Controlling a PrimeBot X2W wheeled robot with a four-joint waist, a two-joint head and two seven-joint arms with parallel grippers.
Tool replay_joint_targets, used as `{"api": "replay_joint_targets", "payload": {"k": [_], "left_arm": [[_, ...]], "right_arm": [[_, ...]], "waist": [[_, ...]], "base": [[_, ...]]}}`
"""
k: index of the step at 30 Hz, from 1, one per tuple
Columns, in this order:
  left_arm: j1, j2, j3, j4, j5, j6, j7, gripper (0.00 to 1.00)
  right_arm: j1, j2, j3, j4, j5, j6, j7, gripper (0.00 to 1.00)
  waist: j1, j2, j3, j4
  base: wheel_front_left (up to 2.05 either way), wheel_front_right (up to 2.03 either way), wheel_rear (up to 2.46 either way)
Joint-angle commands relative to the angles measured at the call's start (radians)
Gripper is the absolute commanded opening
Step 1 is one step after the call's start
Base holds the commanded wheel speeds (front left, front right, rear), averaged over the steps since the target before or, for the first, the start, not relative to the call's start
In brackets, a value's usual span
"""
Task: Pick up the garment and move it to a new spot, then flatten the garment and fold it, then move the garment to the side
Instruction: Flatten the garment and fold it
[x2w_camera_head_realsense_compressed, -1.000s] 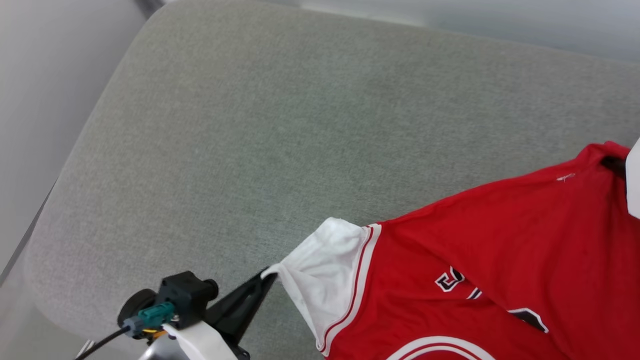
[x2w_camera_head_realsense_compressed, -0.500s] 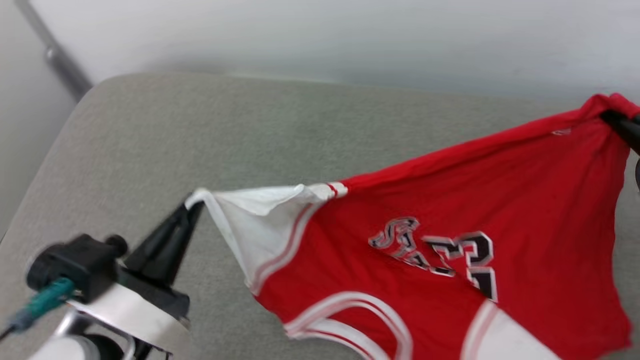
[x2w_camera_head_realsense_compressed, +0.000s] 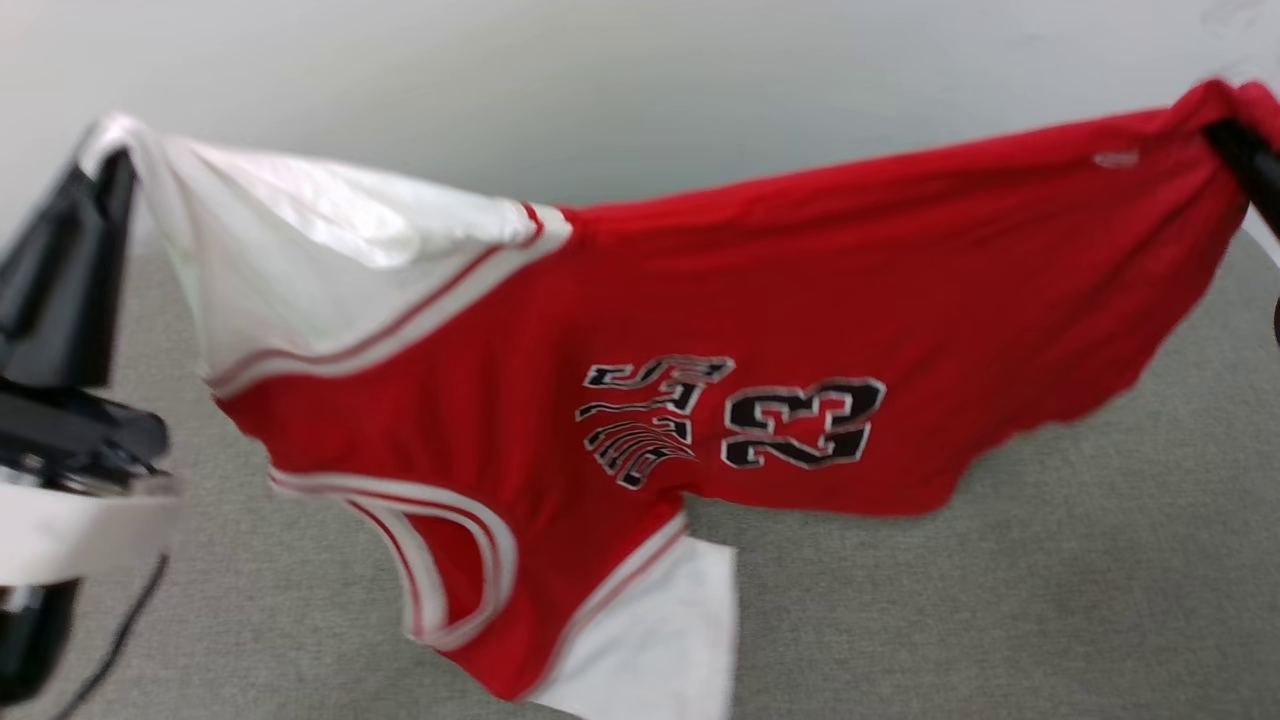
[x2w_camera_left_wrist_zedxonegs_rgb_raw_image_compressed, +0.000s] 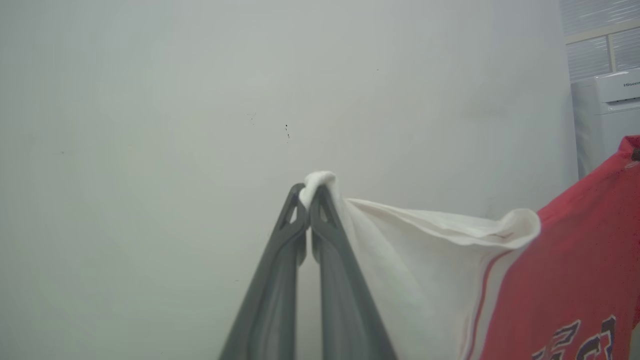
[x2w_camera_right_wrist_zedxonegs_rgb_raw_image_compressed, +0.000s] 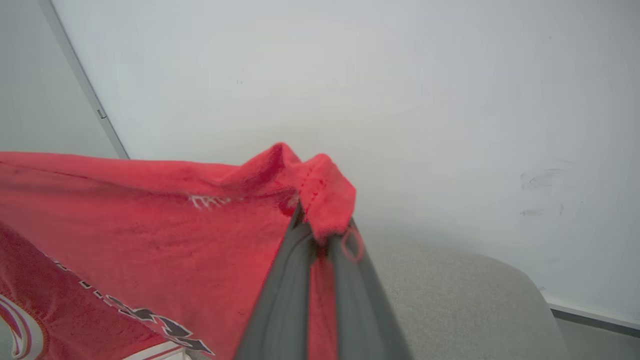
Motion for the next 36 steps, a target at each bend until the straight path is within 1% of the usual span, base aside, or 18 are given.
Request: {"api": "replay_joint_targets", "payload": {"k": [1,5,10,13,14,17,20,22,27,30,34,36], "left_arm": [[-0.031,0.009,0.023,-0.009,-0.015,-0.002,0.005,0.0],[-0.12,0.043,0.071,-0.009,-0.04,-0.02,0.028,0.0],[-0.29,0.059,0.099,0.048,-0.076,-0.055,0.059,0.0],[-0.426,0.064,0.099,0.108,-0.09,-0.087,0.075,0.0],[-0.426,0.064,0.099,0.108,-0.09,-0.087,0.075,0.0],[-0.588,0.07,0.077,0.184,-0.073,-0.127,0.094,0.0],[-0.769,0.054,0.035,0.283,-0.05,-0.172,0.114,0.0],[-0.892,0.039,0.0,0.361,-0.015,-0.199,0.128,0.0],[-1.182,-0.034,-0.087,0.597,0.088,-0.253,0.119,0.0],[-1.328,-0.093,-0.123,0.741,0.134,-0.28,0.087,0.0],[-1.509,-0.138,-0.156,0.902,0.188,-0.315,0.039,0.0],[-1.574,-0.171,-0.173,0.974,0.21,-0.327,0.0,0.0]], "right_arm": [[-0.028,0.013,-0.006,-0.014,-0.008,-0.001,-0.012,0.0],[-0.079,0.036,-0.014,-0.025,-0.025,-0.001,-0.027,0.0],[-0.183,0.054,-0.014,0.001,-0.079,-0.001,-0.047,0.0],[-0.261,0.051,-0.002,0.03,-0.11,-0.001,-0.058,0.0],[-0.261,0.051,-0.002,0.03,-0.11,-0.001,-0.058,0.0],[-0.356,0.048,0.011,0.07,-0.134,-0.001,-0.072,0.0],[-0.467,0.043,0.03,0.13,-0.169,-0.001,-0.098,0.0],[-0.545,0.029,0.057,0.172,-0.208,-0.001,-0.128,0.0],[-0.743,0.025,0.098,0.317,-0.291,-0.001,-0.215,0.0],[-0.853,0.024,0.116,0.409,-0.339,-0.001,-0.275,0.0],[-1.005,0.02,0.142,0.519,-0.406,-0.001,-0.353,0.0],[-1.057,0.017,0.148,0.578,-0.445,-0.001,-0.401,0.0]], "waist": [[0.0001,-0.0001,0.006,-0.017],[0.0001,-0.0001,0.036,-0.033],[0.0001,-0.0001,0.111,-0.046],[0.0001,-0.0001,0.176,-0.049],[0.0001,-0.0001,0.176,-0.049],[0.0001,-0.0001,0.255,-0.049],[0.0001,-0.0001,0.333,-0.048],[0.0001,-0.0001,0.383,-0.046],[0.0001,-0.0001,0.499,-0.032],[0.0001,-0.0001,0.555,-0.021],[0.0001,-0.0001,0.629,-0.015],[0.0001,-0.0001,0.655,-0.005]], "base": [[0.0,0.0,0.0],[0.0,0.0,0.0],[0.0,0.0,0.0],[0.0,0.0,0.0],[0.0,0.0,0.0],[0.0,0.0,0.0],[0.0,0.0,0.0],[0.0,0.0,0.0],[0.0,0.0,0.0],[0.0,0.0,0.0],[0.0,0.0,0.0],[0.0,0.0,0.0]]}}
